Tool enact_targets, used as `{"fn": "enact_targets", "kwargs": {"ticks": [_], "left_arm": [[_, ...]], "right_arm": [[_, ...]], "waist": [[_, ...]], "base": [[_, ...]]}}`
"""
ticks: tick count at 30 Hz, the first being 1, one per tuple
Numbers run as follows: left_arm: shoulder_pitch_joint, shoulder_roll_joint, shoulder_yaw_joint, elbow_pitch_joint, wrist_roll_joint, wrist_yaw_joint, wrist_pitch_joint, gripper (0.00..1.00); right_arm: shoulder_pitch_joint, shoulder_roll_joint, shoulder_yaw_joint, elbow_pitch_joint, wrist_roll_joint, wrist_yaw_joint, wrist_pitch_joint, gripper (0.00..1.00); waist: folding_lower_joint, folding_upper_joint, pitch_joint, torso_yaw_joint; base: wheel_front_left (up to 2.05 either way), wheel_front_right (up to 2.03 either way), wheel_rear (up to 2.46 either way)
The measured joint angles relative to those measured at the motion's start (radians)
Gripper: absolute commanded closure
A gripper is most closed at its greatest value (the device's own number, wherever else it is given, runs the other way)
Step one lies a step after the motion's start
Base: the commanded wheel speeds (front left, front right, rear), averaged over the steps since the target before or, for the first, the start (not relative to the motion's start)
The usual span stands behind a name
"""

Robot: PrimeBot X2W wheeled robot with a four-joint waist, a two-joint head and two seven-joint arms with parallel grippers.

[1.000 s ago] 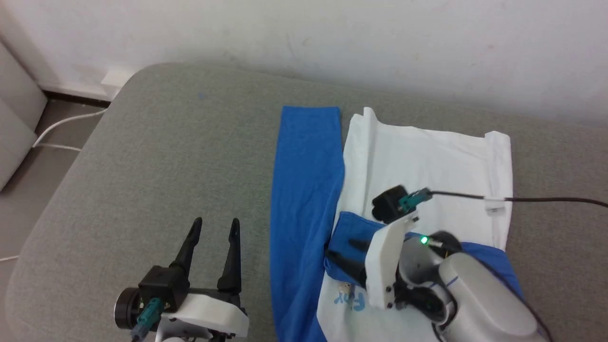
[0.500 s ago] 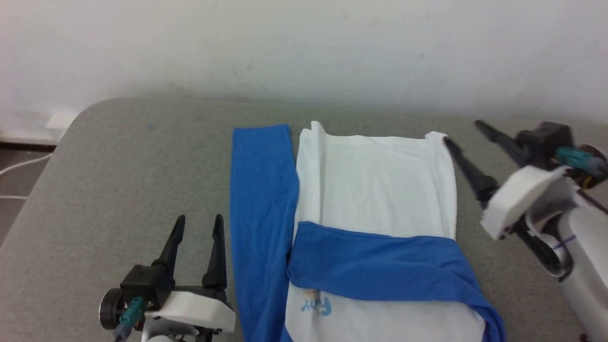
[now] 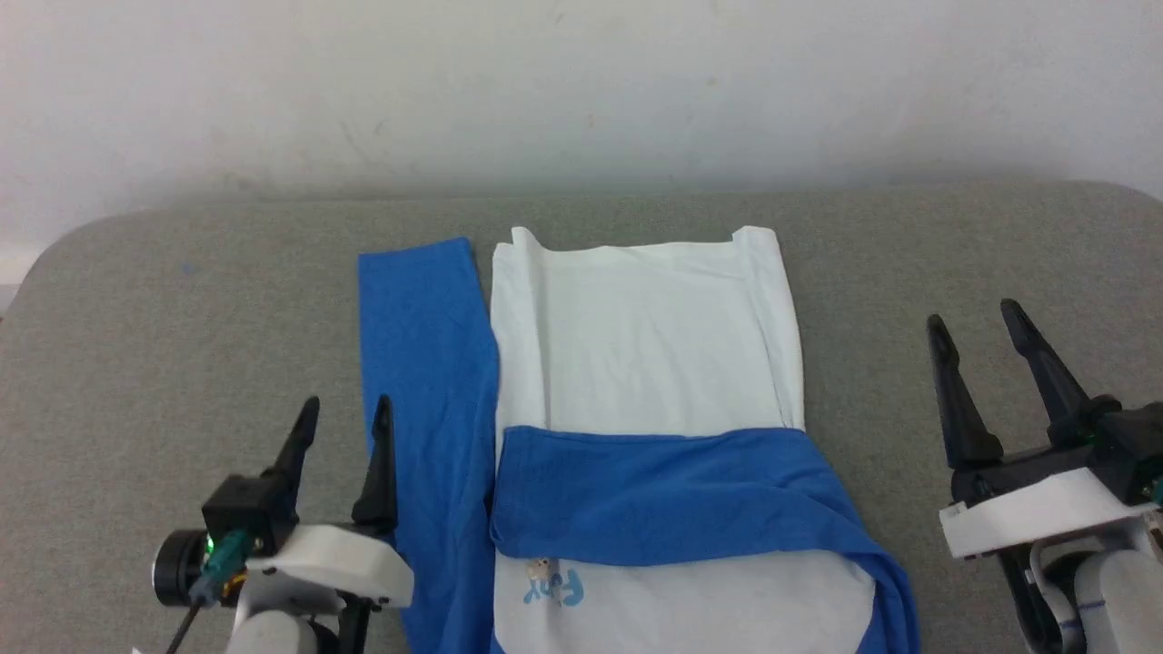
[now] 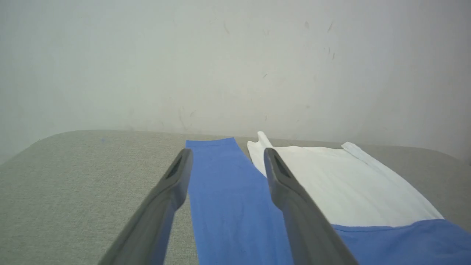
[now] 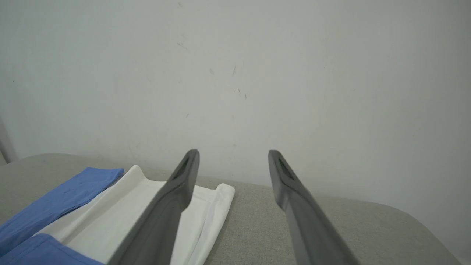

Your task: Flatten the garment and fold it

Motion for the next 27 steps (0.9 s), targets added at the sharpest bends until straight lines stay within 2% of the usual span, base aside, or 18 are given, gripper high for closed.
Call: {"fn": "enact_targets", "kwargs": {"ticks": [5,8,13,16,21,24,27], "left_arm": [[-0.122,0.074,0.003,0.06,0.024,-0.003,0.133,0.0],[-0.224,0.141,0.007,0.11,0.03,-0.034,0.263,0.0],[-0.439,0.26,0.025,0.195,-0.007,-0.089,0.495,0.0],[-0.567,0.325,0.016,0.256,-0.035,-0.114,0.598,0.0],[-0.732,0.403,-0.015,0.339,-0.078,-0.123,0.774,0.0],[-0.782,0.435,-0.04,0.363,-0.125,-0.125,0.858,0.0],[-0.804,0.496,-0.073,0.384,-0.14,-0.125,0.963,0.0]], "right_arm": [[0.073,0.11,-0.059,-0.098,-0.039,0.0,-0.001,0.0],[0.087,0.14,-0.069,-0.14,-0.05,0.0,0.001,0.0],[0.087,0.16,-0.068,-0.169,-0.051,0.0,0.002,0.0],[0.084,0.166,-0.072,-0.168,-0.049,0.0,0.0,0.0],[0.052,0.177,-0.078,-0.161,-0.034,0.0,-0.008,0.0],[0.036,0.182,-0.08,-0.156,-0.023,0.0,-0.013,0.0],[0.028,0.185,-0.076,-0.142,-0.015,0.0,-0.017,0.0]], "waist": [[0.0001,0.0,0.046,-0.033],[0.0002,0.0,0.082,-0.057],[0.0003,0.0,0.155,-0.105],[0.0003,0.0,0.203,-0.136],[0.0005,0.0,0.281,-0.189],[0.0003,0.0,0.319,-0.224],[0.0005,-0.0001,0.355,-0.258]], "base": [[0.0,0.0,0.0],[0.0,0.0,0.0],[0.0,0.0,0.0],[0.0,0.0,0.0],[0.0,0.0,0.0],[0.0,0.0,0.0],[0.0,0.0,0.0]]}}
